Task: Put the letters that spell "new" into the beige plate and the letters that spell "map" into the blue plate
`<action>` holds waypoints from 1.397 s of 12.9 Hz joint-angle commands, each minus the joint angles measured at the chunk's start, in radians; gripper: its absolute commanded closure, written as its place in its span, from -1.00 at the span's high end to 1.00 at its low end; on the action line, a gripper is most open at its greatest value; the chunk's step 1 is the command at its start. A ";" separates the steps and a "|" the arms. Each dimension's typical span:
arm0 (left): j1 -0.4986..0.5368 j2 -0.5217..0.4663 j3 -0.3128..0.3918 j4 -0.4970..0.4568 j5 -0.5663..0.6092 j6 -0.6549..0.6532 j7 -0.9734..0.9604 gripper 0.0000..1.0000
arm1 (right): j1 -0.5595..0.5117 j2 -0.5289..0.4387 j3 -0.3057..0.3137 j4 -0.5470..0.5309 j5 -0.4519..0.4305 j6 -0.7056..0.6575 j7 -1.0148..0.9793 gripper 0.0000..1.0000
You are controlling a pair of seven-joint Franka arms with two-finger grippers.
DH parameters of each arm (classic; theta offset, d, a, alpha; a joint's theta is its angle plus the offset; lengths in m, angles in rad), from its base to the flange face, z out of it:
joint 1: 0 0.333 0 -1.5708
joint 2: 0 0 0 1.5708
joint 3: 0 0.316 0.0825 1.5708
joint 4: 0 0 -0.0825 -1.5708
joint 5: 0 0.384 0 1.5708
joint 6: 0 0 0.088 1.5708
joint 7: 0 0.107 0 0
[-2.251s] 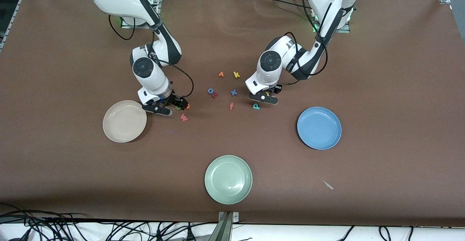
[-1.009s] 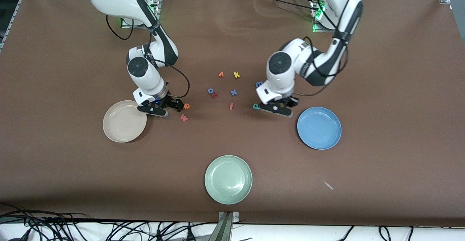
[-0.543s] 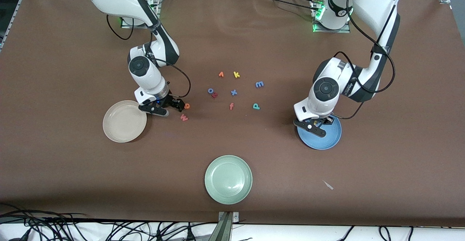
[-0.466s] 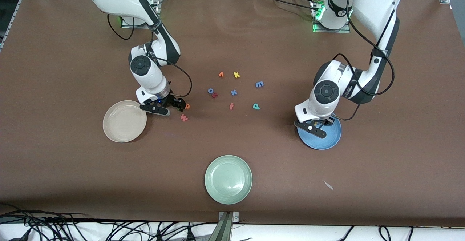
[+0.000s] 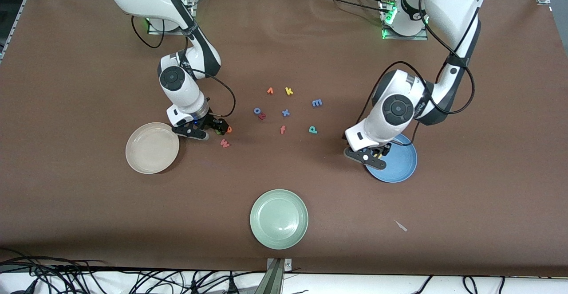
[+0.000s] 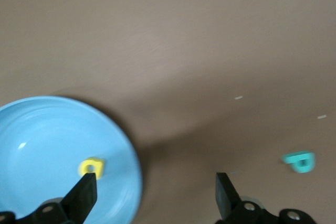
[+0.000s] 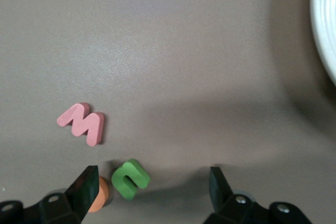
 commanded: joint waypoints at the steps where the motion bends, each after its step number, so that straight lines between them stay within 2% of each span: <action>1: -0.102 0.003 0.006 0.023 -0.028 -0.023 -0.159 1.00 | 0.004 -0.008 0.000 -0.023 0.015 0.022 -0.009 0.86; 3: -0.168 0.033 0.006 0.023 -0.012 -0.008 -0.359 1.00 | 0.004 0.001 0.000 -0.025 0.015 0.042 -0.009 0.77; 5: -0.256 0.067 0.012 0.021 0.018 0.035 -0.369 1.00 | 0.004 0.006 0.000 -0.025 0.015 0.050 -0.009 0.63; 8: -0.267 0.125 0.006 0.020 0.167 0.078 -0.350 0.99 | 0.004 0.006 0.000 -0.025 0.018 0.055 -0.009 0.53; 11: -0.277 0.150 0.002 0.015 0.178 0.096 -0.346 0.78 | 0.004 0.022 0.000 -0.016 0.016 0.068 -0.002 0.58; 14: -0.277 0.168 0.002 0.007 0.178 0.115 -0.341 0.73 | 0.005 0.038 0.000 -0.017 0.016 0.104 0.000 0.61; 15: -0.277 0.172 0.002 0.006 0.176 0.122 -0.343 0.64 | 0.007 0.039 0.000 -0.017 0.018 0.105 0.001 0.54; 17: -0.277 0.172 0.002 0.006 0.176 0.123 -0.343 0.19 | 0.007 0.039 0.000 -0.017 0.018 0.107 0.000 0.39; 18: -0.277 0.173 0.002 0.006 0.178 0.123 -0.343 0.02 | 0.007 0.038 0.000 -0.017 0.018 0.105 0.000 0.31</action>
